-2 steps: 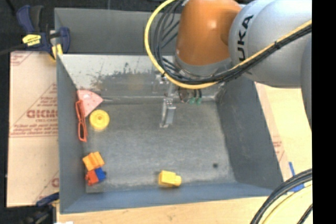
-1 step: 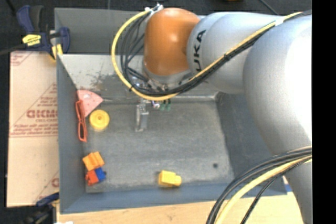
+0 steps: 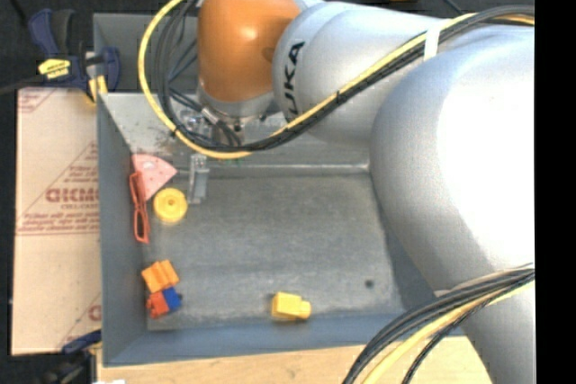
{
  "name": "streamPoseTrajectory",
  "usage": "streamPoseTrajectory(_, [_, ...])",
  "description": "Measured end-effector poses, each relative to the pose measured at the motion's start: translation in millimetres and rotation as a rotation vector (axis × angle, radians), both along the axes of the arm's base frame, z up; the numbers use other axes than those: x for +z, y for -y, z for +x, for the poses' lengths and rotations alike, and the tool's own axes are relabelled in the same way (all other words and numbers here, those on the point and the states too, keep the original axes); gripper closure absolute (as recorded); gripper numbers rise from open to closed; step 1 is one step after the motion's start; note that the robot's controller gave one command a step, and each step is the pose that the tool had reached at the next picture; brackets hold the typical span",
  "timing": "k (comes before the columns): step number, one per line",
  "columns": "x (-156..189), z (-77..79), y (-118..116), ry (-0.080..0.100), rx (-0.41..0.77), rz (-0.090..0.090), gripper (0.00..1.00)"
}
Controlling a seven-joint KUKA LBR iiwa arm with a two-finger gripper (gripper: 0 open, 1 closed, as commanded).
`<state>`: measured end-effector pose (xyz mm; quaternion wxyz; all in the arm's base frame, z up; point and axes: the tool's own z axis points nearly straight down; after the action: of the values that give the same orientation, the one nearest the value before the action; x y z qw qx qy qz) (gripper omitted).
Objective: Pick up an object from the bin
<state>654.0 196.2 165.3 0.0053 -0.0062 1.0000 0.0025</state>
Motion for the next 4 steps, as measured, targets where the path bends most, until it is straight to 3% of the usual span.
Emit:
streamPoseTrajectory(1, [-45.1, -18.7, -2.2, -0.005, 0.336, -0.007, 0.0])
streamPoseTrajectory(2, [-76.2, -17.7, -15.6, -0.008, -0.007, -0.003, 0.0])
streamPoseTrajectory(3, [-86.9, -14.4, -8.7, 0.003, 0.43, -0.004, 1.0])
streamPoseTrajectory(4, [-89.3, -14.3, -6.3, 0.002, 0.462, -0.005, 1.0])
